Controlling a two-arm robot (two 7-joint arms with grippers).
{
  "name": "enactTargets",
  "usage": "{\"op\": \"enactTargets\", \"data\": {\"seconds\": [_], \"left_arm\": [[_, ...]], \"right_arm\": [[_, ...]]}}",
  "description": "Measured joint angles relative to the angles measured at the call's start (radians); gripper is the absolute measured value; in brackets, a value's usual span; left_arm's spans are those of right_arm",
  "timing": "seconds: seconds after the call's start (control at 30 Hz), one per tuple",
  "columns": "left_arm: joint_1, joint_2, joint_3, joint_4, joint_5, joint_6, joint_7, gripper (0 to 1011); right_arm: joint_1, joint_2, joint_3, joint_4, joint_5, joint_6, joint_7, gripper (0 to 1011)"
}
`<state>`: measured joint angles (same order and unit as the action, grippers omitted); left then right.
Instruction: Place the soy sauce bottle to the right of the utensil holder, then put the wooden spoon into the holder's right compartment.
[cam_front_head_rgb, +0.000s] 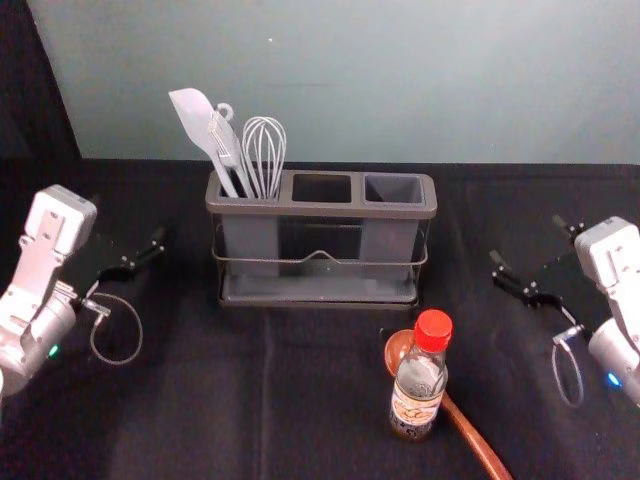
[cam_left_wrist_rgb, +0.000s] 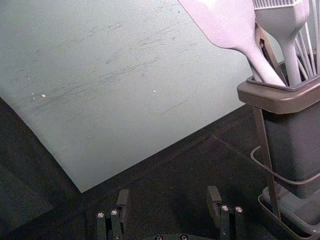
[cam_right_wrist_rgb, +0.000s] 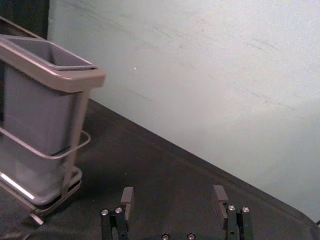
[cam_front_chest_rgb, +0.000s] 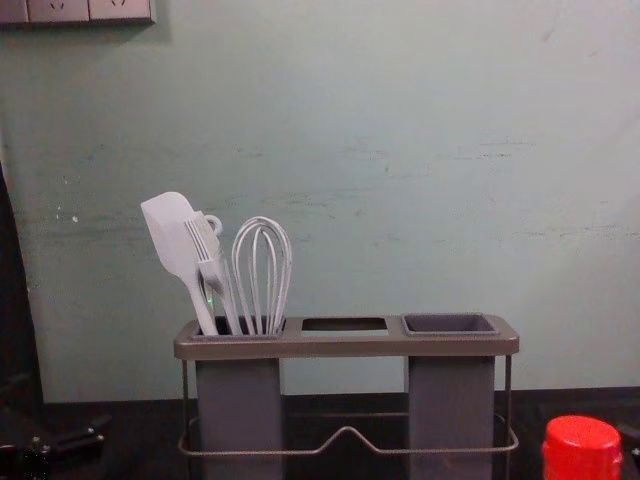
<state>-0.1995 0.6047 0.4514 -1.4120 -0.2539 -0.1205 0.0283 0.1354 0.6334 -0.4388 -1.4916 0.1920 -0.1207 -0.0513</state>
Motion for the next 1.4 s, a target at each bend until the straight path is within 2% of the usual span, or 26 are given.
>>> {"op": "enactTargets", "data": {"seconds": [0.4, 0.63, 0.67, 0.73, 0.83, 0.93, 0.97, 1.07, 1.23, 1.4], "left_arm": [[0.0, 0.0, 0.0, 0.0, 0.0, 0.0, 0.0, 1000], [0.0, 0.0, 0.0, 0.0, 0.0, 0.0, 0.0, 1000], [0.0, 0.0, 0.0, 0.0, 0.0, 0.0, 0.0, 1000], [0.0, 0.0, 0.0, 0.0, 0.0, 0.0, 0.0, 1000], [0.0, 0.0, 0.0, 0.0, 0.0, 0.0, 0.0, 1000], [0.0, 0.0, 0.0, 0.0, 0.0, 0.0, 0.0, 1000], [0.0, 0.0, 0.0, 0.0, 0.0, 0.0, 0.0, 1000], [0.0, 0.0, 0.0, 0.0, 0.0, 0.0, 0.0, 1000], [0.0, 0.0, 0.0, 0.0, 0.0, 0.0, 0.0, 1000], [0.0, 0.0, 0.0, 0.0, 0.0, 0.0, 0.0, 1000]], "right_arm": [[-0.183, 0.088, 0.08, -0.207, 0.005, 0.025, -0.018, 1003], [-0.322, 0.163, 0.146, -0.337, 0.038, -0.002, -0.007, 1002], [-0.357, 0.179, 0.165, -0.365, 0.059, -0.012, 0.005, 1003], [-0.389, 0.193, 0.183, -0.39, 0.084, -0.024, 0.02, 1003], [-0.463, 0.225, 0.226, -0.442, 0.16, -0.056, 0.072, 1003], [-0.502, 0.238, 0.247, -0.465, 0.208, -0.077, 0.106, 1003], [-0.528, 0.245, 0.26, -0.481, 0.239, -0.089, 0.128, 1003], [-0.57, 0.256, 0.282, -0.506, 0.293, -0.108, 0.17, 1003], [-0.603, 0.262, 0.289, -0.538, 0.33, -0.118, 0.217, 1003], [-0.589, 0.246, 0.258, -0.552, 0.332, -0.115, 0.259, 1003]]}}
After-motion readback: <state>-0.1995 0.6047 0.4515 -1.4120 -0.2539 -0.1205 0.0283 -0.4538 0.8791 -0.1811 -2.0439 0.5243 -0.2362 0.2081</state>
